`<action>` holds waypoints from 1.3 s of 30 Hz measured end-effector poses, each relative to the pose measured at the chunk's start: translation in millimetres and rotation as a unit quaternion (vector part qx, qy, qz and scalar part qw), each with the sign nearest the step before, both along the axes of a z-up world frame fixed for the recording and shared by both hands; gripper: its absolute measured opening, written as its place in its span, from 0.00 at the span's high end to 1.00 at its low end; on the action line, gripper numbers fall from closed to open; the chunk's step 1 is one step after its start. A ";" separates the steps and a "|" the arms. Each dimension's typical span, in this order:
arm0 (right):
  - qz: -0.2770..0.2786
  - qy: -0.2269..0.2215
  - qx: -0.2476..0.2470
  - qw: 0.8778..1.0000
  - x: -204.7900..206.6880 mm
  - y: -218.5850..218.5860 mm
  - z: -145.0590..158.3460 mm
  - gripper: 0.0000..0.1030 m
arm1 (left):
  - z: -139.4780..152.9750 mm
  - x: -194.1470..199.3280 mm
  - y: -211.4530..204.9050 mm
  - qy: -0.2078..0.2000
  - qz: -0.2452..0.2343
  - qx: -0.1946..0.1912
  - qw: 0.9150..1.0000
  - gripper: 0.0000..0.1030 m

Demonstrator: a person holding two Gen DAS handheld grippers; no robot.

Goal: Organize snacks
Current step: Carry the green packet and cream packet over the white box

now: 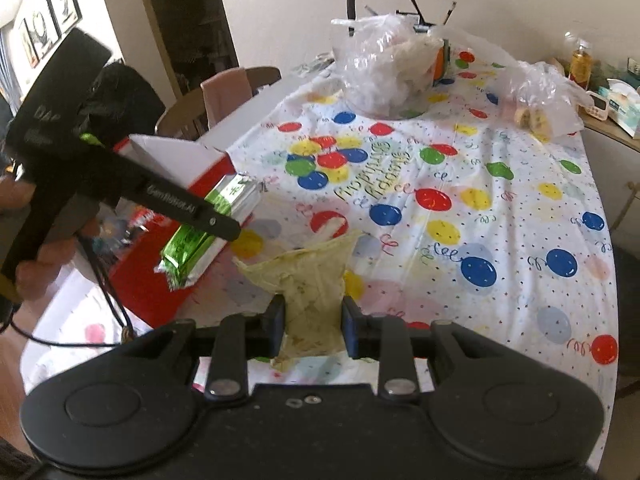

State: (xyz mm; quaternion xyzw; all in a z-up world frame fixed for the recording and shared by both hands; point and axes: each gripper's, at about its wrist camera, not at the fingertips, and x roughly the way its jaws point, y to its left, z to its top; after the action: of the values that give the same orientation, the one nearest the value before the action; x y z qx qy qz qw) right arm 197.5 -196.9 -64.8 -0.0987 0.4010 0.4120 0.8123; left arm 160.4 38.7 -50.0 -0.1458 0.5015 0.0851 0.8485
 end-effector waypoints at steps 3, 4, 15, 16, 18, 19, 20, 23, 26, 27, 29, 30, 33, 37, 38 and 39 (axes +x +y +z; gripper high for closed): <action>-0.007 -0.001 0.012 1.000 -11.1 6.4 12.0 0.73 | 12.3 -17.1 9.0 -0.005 0.002 -0.002 1.000 0.58; -0.009 0.000 0.016 1.000 -14.5 9.8 15.2 0.73 | 15.4 -21.8 11.7 -0.006 0.002 -0.001 1.000 0.58; 0.005 0.008 0.039 0.999 -51.4 74.3 39.4 0.74 | 43.2 -73.9 71.4 -0.021 0.020 0.009 1.000 0.58; 0.006 0.008 0.041 0.999 -54.6 81.9 40.6 0.73 | 44.2 -77.2 77.1 -0.022 0.022 0.010 0.999 0.58; 0.009 0.007 0.044 0.999 -59.7 95.3 42.1 0.73 | 45.0 -83.4 91.1 -0.022 0.027 0.011 0.999 0.58; 0.010 0.008 0.045 0.999 -62.4 102.9 43.0 0.73 | 45.6 -85.7 96.6 -0.023 0.029 0.013 0.999 0.58; 0.011 0.008 0.046 0.999 -64.7 109.7 43.5 0.74 | 45.8 -88.2 103.1 -0.023 0.031 0.015 0.999 0.58; 0.015 0.008 0.045 0.999 -70.0 131.2 43.6 0.74 | 45.2 -95.2 121.8 -0.022 0.037 0.018 0.999 0.58; 0.017 0.007 0.042 0.999 -74.0 152.2 41.9 0.74 | 41.8 -101.4 141.3 -0.017 0.045 0.024 0.999 0.58; 0.017 0.007 0.039 0.999 -74.8 160.4 40.6 0.74 | 40.4 -102.8 147.1 -0.015 0.048 0.024 0.998 0.58; 0.019 0.007 0.034 0.999 -75.7 173.0 37.5 0.74 | 35.3 -105.0 161.1 -0.010 0.056 0.028 0.998 0.58; 0.020 0.007 0.030 0.999 -76.3 179.4 35.6 0.74 | 32.6 -105.5 167.1 -0.006 0.059 0.030 0.998 0.58; 0.020 0.009 0.014 1.000 -76.8 198.8 26.0 0.74 | 21.3 -106.3 186.5 0.009 0.070 0.039 0.997 0.58; 0.024 0.015 -0.008 1.000 -78.2 221.5 11.8 0.73 | 4.5 -104.3 206.0 0.024 0.078 0.055 0.995 0.58; 0.025 0.013 -0.013 1.000 -77.8 226.8 8.0 0.73 | -0.3 -102.7 210.0 0.026 0.078 0.058 0.995 0.58; 0.026 0.014 -0.018 0.999 -77.6 232.4 3.4 0.73 | -4.1 -101.5 212.7 0.029 0.077 0.057 0.995 0.58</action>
State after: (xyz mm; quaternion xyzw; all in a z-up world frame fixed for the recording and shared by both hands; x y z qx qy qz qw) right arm 119.9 35.5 -61.4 -0.1181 0.4172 0.4267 0.7937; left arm 58.9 251.4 -54.1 -0.1327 0.5072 0.1824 0.8318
